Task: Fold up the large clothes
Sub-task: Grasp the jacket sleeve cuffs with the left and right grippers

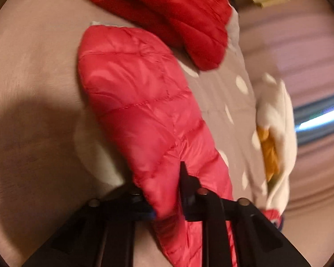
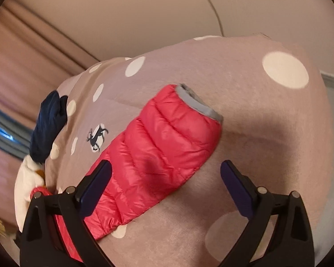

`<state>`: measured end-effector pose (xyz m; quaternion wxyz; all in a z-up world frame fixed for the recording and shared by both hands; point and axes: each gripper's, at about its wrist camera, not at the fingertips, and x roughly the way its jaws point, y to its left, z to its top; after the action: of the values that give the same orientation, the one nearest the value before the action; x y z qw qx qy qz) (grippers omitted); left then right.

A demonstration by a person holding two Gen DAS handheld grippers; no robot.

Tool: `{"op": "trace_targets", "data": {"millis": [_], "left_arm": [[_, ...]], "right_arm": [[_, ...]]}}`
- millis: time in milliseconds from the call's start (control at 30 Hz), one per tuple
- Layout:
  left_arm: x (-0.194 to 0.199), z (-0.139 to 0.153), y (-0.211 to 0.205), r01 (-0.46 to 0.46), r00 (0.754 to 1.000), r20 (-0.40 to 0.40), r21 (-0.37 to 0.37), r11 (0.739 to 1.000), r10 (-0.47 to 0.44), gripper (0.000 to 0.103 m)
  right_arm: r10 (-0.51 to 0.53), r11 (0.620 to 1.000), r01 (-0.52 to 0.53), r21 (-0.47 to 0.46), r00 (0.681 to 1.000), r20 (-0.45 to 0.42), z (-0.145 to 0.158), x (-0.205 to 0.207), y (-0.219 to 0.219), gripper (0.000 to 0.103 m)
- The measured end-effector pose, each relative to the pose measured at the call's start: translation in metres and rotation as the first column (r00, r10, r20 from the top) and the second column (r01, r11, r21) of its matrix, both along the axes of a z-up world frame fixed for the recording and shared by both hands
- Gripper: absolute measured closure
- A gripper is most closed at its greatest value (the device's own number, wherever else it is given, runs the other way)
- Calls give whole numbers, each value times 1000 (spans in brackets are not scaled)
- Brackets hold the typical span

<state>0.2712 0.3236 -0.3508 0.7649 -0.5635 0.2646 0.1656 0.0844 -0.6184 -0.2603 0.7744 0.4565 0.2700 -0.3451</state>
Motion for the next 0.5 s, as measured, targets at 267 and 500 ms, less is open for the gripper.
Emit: {"op": "trace_targets", "data": {"millis": [267,500], "left_arm": [[11,16,-25,19,993,-116,301,953,17,88],[19,22,-33,52,978,-205,417,907,39,88]], "right_arm": [[-32,999,35,-40,997,66,-24,18,5,51],[-8,994,15,-107,998,60,-13,28,13,93]]}}
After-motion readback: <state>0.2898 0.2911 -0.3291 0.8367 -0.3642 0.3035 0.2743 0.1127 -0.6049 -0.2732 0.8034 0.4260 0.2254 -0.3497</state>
